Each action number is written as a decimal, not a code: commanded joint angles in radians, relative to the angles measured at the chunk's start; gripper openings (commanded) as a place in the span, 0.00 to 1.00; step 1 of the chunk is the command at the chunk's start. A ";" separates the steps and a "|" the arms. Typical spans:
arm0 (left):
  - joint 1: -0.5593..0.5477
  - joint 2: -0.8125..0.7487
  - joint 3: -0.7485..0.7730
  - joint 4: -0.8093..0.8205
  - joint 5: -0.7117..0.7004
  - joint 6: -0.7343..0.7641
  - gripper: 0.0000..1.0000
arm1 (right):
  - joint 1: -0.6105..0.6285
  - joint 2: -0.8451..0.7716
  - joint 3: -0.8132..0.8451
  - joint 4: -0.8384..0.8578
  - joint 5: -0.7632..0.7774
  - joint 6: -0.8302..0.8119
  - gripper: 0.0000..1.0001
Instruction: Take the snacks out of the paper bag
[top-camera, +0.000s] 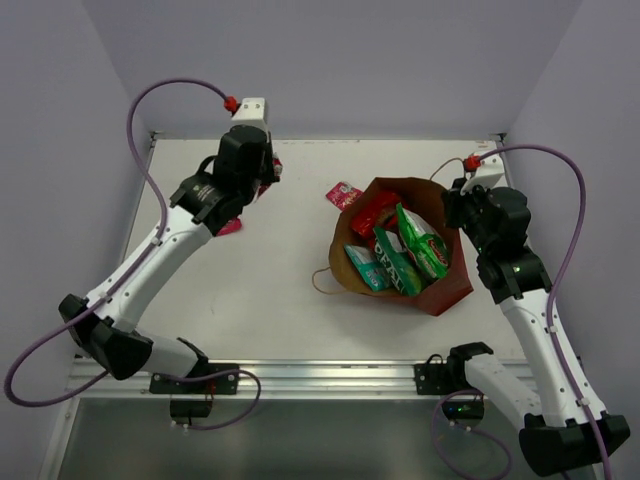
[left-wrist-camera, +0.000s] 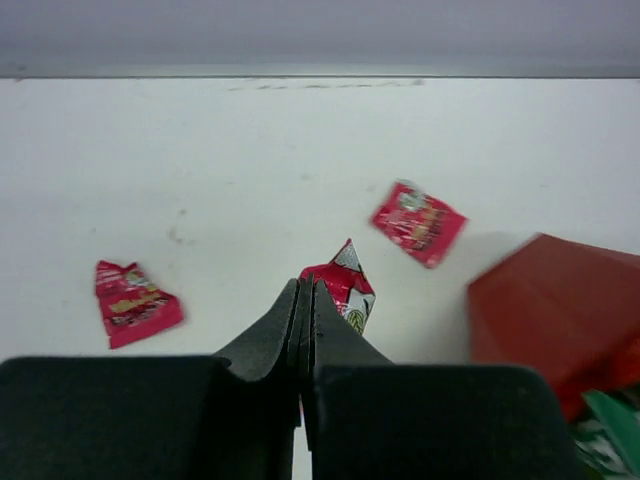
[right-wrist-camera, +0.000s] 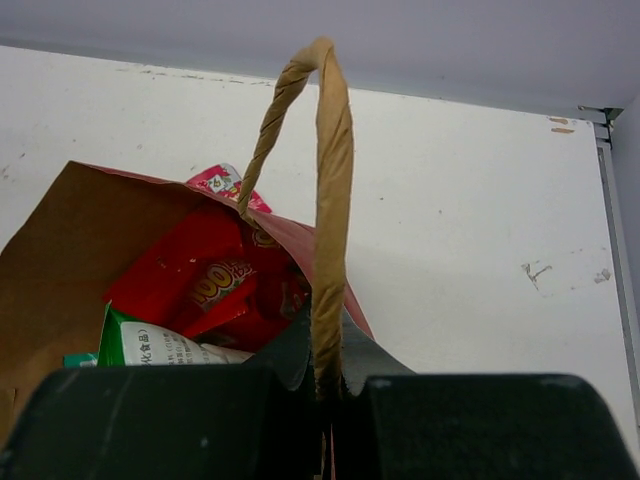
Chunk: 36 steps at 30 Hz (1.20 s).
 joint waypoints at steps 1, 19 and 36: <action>0.113 0.073 -0.148 0.045 0.026 0.062 0.00 | 0.002 -0.033 0.027 0.132 0.022 -0.013 0.01; 0.215 0.104 -0.168 0.119 0.308 0.331 0.97 | 0.003 -0.036 0.036 0.117 -0.056 -0.047 0.03; -0.315 -0.013 -0.253 -0.010 0.620 1.266 1.00 | 0.015 -0.016 0.086 0.066 -0.239 -0.117 0.04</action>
